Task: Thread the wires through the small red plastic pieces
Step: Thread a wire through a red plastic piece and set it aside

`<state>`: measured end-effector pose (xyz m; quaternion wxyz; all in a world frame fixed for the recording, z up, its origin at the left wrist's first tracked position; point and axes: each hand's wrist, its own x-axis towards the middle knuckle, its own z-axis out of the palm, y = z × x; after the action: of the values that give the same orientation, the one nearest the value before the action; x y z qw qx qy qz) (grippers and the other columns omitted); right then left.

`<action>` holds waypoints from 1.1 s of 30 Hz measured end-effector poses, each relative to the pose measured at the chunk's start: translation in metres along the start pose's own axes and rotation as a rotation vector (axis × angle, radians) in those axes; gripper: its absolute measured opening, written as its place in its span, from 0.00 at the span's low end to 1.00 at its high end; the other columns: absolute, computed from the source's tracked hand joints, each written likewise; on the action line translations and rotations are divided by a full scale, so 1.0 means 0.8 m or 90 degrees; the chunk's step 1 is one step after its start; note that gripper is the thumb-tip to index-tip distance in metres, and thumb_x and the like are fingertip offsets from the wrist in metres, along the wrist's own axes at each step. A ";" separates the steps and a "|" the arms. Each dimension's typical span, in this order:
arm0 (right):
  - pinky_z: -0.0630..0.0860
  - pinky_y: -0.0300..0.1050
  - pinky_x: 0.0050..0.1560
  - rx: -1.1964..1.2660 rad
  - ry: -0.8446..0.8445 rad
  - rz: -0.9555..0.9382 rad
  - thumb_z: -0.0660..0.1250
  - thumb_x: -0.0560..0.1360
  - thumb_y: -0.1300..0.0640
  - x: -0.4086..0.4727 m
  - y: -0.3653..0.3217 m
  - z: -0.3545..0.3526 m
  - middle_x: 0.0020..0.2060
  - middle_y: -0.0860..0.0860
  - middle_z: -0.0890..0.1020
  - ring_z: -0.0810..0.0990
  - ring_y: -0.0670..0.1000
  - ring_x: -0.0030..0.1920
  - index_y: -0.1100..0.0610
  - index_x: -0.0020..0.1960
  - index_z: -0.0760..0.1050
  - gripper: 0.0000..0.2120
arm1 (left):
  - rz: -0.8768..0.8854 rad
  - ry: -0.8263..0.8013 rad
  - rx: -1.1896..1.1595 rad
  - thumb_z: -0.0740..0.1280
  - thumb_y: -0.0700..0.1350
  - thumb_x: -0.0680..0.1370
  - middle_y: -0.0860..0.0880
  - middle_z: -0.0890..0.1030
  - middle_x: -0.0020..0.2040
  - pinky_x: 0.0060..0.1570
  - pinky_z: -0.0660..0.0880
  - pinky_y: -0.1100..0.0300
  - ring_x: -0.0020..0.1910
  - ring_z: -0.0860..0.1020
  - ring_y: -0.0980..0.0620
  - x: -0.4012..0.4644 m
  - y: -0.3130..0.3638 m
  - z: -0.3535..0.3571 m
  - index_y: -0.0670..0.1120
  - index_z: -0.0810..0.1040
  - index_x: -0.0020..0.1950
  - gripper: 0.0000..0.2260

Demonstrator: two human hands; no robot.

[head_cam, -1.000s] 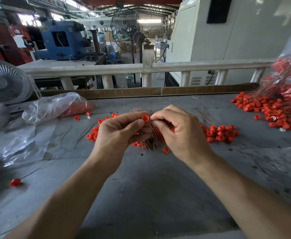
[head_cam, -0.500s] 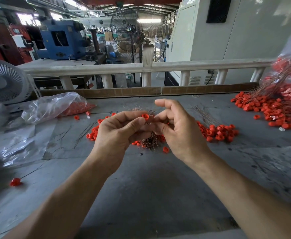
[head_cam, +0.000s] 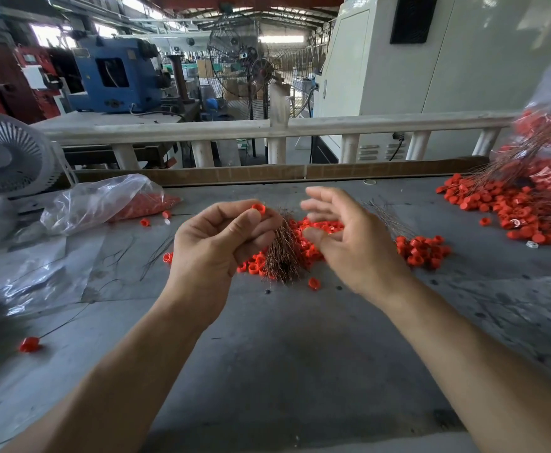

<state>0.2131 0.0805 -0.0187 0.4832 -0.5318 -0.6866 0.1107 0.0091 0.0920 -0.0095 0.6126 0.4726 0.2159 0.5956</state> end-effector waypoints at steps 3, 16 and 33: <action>0.79 0.37 0.51 -0.105 0.091 0.085 0.72 0.78 0.59 0.005 0.016 -0.020 0.48 0.41 0.84 0.81 0.37 0.47 0.48 0.61 0.80 0.13 | 0.060 0.017 0.024 0.73 0.39 0.73 0.38 0.86 0.50 0.49 0.83 0.57 0.53 0.85 0.40 0.000 0.004 0.001 0.39 0.82 0.51 0.08; 0.75 0.47 0.55 -0.361 -0.057 0.152 0.73 0.77 0.53 0.005 0.030 -0.010 0.56 0.47 0.78 0.78 0.52 0.57 0.45 0.60 0.81 0.13 | 0.110 0.055 0.158 0.71 0.35 0.77 0.40 0.87 0.47 0.53 0.83 0.53 0.52 0.86 0.41 -0.001 -0.004 0.001 0.38 0.81 0.53 0.06; 0.70 0.43 0.45 -0.303 -0.063 0.107 0.74 0.76 0.53 0.001 0.026 -0.003 0.45 0.42 0.76 0.76 0.45 0.44 0.48 0.46 0.82 0.02 | 0.045 0.015 0.203 0.71 0.35 0.76 0.40 0.87 0.47 0.52 0.83 0.54 0.50 0.86 0.43 -0.004 -0.017 0.002 0.38 0.81 0.53 0.06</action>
<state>0.2280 0.0887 -0.0309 0.2997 -0.6796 -0.6695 0.0116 0.0165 0.0910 -0.0208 0.5057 0.5641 0.2980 0.5808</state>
